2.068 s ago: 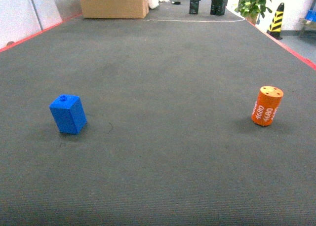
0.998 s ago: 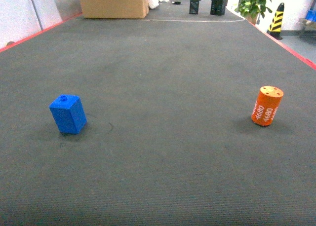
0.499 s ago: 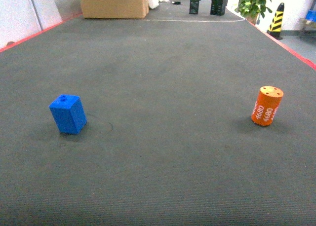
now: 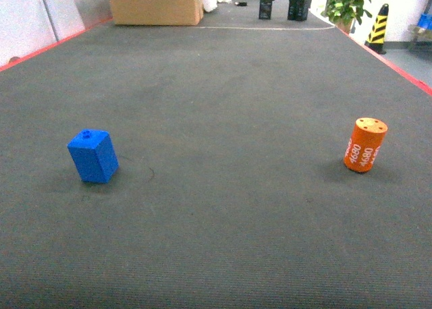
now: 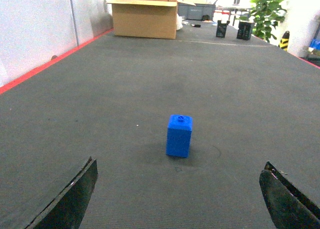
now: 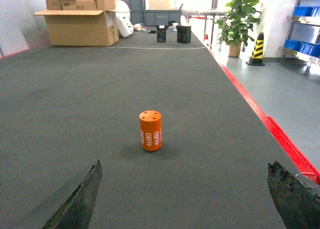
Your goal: Sort blue parts and orange caps into right shelf containers
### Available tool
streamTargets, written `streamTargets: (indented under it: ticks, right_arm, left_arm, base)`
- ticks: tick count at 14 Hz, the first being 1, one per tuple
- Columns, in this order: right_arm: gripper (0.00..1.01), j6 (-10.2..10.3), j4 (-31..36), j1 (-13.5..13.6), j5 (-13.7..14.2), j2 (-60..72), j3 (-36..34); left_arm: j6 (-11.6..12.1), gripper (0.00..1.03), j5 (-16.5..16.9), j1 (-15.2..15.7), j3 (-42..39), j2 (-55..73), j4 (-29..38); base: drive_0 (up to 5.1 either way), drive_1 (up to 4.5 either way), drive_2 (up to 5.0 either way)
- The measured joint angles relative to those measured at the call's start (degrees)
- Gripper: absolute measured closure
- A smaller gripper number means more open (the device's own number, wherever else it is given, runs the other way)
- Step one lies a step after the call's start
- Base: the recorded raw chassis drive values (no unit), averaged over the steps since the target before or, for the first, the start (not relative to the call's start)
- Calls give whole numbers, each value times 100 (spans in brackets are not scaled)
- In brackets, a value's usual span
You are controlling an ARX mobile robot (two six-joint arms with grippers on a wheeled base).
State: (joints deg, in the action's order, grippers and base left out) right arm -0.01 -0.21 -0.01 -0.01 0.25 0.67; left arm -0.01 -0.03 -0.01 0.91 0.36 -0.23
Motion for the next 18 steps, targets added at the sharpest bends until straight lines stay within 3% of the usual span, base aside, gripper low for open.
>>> streamTargets:
  ticks: [18]
  right_arm:
    - [3, -2, 0, 0, 0, 0, 0]
  left_arm:
    - [0, 5, 0, 0, 0, 0, 0]
  base:
    - [0, 0, 0]
